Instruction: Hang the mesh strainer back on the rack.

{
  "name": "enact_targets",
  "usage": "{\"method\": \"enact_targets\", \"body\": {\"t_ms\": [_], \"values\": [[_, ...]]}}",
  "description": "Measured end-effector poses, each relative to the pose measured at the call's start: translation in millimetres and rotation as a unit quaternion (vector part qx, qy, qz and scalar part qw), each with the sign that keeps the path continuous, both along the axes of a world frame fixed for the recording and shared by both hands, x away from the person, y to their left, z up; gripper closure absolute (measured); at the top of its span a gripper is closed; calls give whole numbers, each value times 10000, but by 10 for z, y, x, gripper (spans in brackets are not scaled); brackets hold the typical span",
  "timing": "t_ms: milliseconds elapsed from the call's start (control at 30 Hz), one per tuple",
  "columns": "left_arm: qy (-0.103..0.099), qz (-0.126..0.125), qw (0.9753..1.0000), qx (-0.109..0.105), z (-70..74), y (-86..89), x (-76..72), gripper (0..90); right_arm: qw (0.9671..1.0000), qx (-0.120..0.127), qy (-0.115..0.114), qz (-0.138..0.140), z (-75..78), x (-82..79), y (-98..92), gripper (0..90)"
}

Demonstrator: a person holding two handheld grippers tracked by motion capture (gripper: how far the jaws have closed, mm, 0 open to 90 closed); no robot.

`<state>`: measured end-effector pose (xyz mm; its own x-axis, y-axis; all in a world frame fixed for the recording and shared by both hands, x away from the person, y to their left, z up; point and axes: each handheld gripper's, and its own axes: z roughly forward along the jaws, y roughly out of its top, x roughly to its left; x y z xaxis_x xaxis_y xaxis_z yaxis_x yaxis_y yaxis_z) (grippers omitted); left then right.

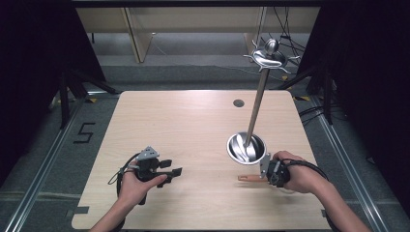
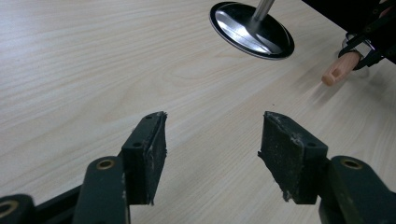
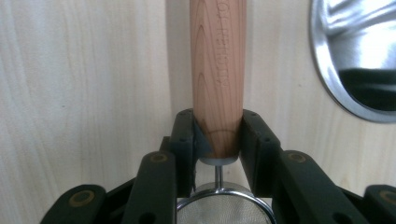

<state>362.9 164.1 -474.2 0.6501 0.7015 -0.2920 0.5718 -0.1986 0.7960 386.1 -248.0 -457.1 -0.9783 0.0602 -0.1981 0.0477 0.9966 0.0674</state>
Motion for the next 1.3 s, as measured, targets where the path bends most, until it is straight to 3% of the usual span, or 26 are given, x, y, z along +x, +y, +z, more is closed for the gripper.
{"method": "enact_targets", "body": {"t_ms": [167,267,300,333,367,400,433,467,633,667,767,800,833,867,900,933,967,1000,1033,1067,1100,1133,1167,1200,1300], "values": [[5,2,10000,12,-2,2,4,398,9989,249,28,-400,68,-11,-64,695],[7,-1,10000,19,-2,1,3,398,9983,378,-43,-436,97,-2,-107,695],[9,-3,10000,18,-2,0,3,398,9957,309,34,-878,121,-49,-111,695],[13,8,10000,-5,-3,-4,3,398,9967,249,-108,-762,142,-39,-134,695],[9,-3,10000,20,-2,1,4,398,9963,440,-111,-735,166,-29,-163,695],[9,-1,10000,12,-3,2,4,398,9939,580,-122,-932,183,-48,-179,695],[9,-1,10000,12,-3,2,4,398,9939,580,-122,-932,183,-48,-179,695],[11,1,10000,13,-4,3,6,398,9908,901,-230,-983,199,-49,-211,695],[7,9,10000,-15,-5,-7,2,398,9802,1440,-301,-1325,270,-104,-322,696],[3,11,10000,-13,-5,-7,2,398,9792,1531,-448,-1256,275,-92,-343,696],[8,19,10000,-14,-6,-6,1,398,9672,1818,-388,-1729,295,-118,-411,696],[8,19,10000,-14,-6,-6,1,398,9672,1818,-388,-1729,295,-118,-411,696],[10,21,10000,-15,-7,-6,1,398,9643,1901,-448,-1788,301,-110,-442,696],[11,22,10000,-17,-7,-6,2,398,9579,2105,-521,-1883,300,-117,-492,696],[11,22,10000,-17,-7,-6,2,398,9579,2105,-521,-1883,300,-117,-492,696],[26,9,10000,-4,-6,-4,4,398,9495,2319,-564,-2040,308,-138,-530,696],[26,9,10000,-4,-6,-4,4,398,9453,2421,-565,-2114,310,-147,-548,696],[22,16,10000,0,-7,-5,4,398,9453,2421,-565,-2114,310,-147,-548,696],[18,18,10000,1,-7,-5,4,398,9428,2584,-574,-2026,305,-144,-572,696],[12,32,10000,6,-6,-7,2,398,9339,2828,-663,-2085,301,-155,-592,696],[19,7,10000,-6,-6,-6,4,398,9339,2828,-663,-2085,301,-155,-592,696],[15,8,10000,-9,-5,-6,3,398,9299,2898,-777,-2130,303,-161,-601,696],[5,22,10000,-8,-5,-7,1,398,9157,3170,-1007,-2254,294,-172,-608,697],[6,6,10000,21,-1,2,2,398,9172,3147,-913,-2268,315,-180,-624,697],[-11,11,10000,13,0,7,3,398,9067,3354,-1054,-2328,307,-170,-659,696]]}}
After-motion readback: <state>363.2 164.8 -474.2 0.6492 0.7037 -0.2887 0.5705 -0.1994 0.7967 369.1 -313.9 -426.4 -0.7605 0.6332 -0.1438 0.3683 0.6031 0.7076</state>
